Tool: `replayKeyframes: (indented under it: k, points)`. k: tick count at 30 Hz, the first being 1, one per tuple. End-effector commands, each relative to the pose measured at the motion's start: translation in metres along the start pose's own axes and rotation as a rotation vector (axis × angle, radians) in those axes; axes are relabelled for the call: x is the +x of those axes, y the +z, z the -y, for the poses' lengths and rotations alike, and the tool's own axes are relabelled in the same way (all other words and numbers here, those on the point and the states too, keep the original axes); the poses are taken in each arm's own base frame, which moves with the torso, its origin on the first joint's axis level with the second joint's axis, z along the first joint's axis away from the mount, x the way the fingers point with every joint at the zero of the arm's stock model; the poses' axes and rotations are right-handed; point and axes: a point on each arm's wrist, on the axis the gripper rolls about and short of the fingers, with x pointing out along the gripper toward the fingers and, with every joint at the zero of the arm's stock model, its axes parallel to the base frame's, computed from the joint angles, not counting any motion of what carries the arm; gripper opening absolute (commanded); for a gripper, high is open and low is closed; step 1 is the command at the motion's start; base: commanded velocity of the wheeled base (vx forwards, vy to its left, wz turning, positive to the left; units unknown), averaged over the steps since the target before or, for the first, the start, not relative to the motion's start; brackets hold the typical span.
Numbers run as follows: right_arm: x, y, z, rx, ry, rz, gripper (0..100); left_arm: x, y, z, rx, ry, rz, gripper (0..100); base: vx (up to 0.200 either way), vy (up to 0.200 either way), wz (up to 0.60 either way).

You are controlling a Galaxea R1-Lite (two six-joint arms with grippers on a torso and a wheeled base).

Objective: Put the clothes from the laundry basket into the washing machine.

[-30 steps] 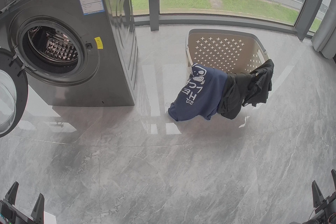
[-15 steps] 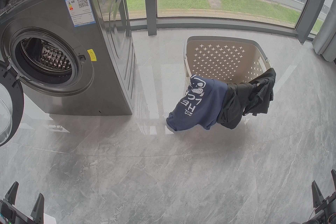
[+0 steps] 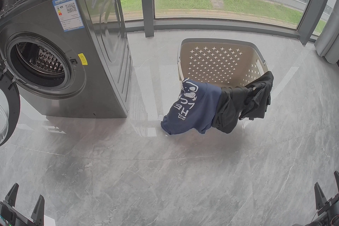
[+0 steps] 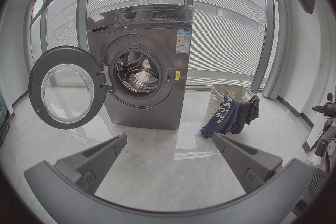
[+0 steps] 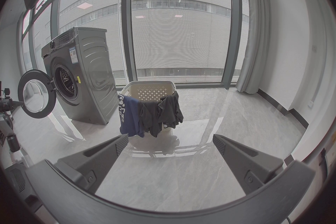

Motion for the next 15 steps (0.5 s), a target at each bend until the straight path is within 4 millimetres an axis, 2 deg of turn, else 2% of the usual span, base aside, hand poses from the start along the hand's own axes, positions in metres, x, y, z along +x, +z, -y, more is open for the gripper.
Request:
replayKeyframes:
  k: [1,11,15]
  points:
    - [0.0001,-0.0052,0.0000,0.000,0.000,-0.001,100,0.0004,-0.0044,-0.0002,0.000,0.001,-0.007,100,0.000,0.000,0.00]
    - [0.0001,-0.0052,0.0000,0.000,0.000,-0.001,100,0.0004,-0.0044,-0.0002,0.000,0.001,-0.007,100,0.000,0.000,0.00]
    - [0.0001,-0.0052,0.0000,0.000,0.000,-0.001,100,0.0004,-0.0042,-0.0002,0.000,0.001,-0.006,100,0.200,0.000,0.00]
